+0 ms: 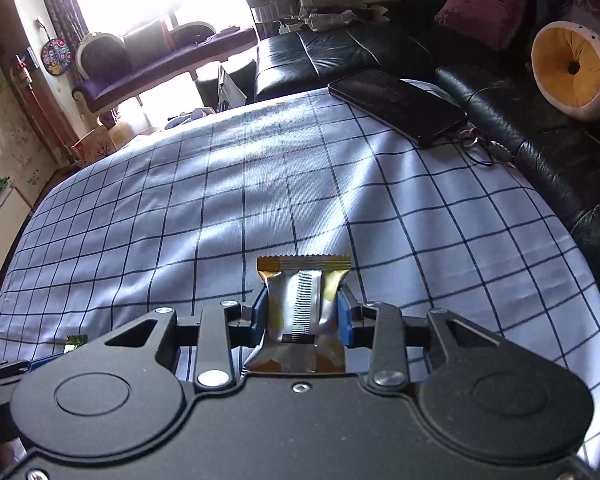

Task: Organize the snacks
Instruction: 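Carry both held snacks back over the gold tray with both tools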

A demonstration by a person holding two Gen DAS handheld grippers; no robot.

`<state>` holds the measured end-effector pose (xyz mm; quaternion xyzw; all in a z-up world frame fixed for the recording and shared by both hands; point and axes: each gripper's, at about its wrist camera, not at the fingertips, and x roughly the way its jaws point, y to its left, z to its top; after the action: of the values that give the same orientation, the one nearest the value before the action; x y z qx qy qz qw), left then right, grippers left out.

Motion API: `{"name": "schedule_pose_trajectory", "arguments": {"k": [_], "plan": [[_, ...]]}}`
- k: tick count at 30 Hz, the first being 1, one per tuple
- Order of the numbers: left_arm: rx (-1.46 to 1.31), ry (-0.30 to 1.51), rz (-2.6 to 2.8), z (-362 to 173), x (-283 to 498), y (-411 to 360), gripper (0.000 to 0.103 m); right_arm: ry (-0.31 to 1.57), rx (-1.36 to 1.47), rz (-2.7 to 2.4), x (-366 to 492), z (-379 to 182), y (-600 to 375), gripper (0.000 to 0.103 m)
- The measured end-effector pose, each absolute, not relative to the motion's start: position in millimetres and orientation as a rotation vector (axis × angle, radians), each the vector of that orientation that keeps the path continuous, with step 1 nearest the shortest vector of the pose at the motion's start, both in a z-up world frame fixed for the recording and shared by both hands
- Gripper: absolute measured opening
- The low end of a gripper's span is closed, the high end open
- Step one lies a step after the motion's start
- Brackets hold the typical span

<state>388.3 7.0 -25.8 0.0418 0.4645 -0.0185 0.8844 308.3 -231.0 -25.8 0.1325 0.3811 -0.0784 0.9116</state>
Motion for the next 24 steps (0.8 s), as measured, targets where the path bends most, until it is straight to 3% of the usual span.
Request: {"name": "schedule_pose_trajectory", "arguments": {"k": [24], "plan": [[0.067,0.8,0.001,42,194,34,0.018,0.613,0.185,-0.02,124,23,-185,0.044]]}}
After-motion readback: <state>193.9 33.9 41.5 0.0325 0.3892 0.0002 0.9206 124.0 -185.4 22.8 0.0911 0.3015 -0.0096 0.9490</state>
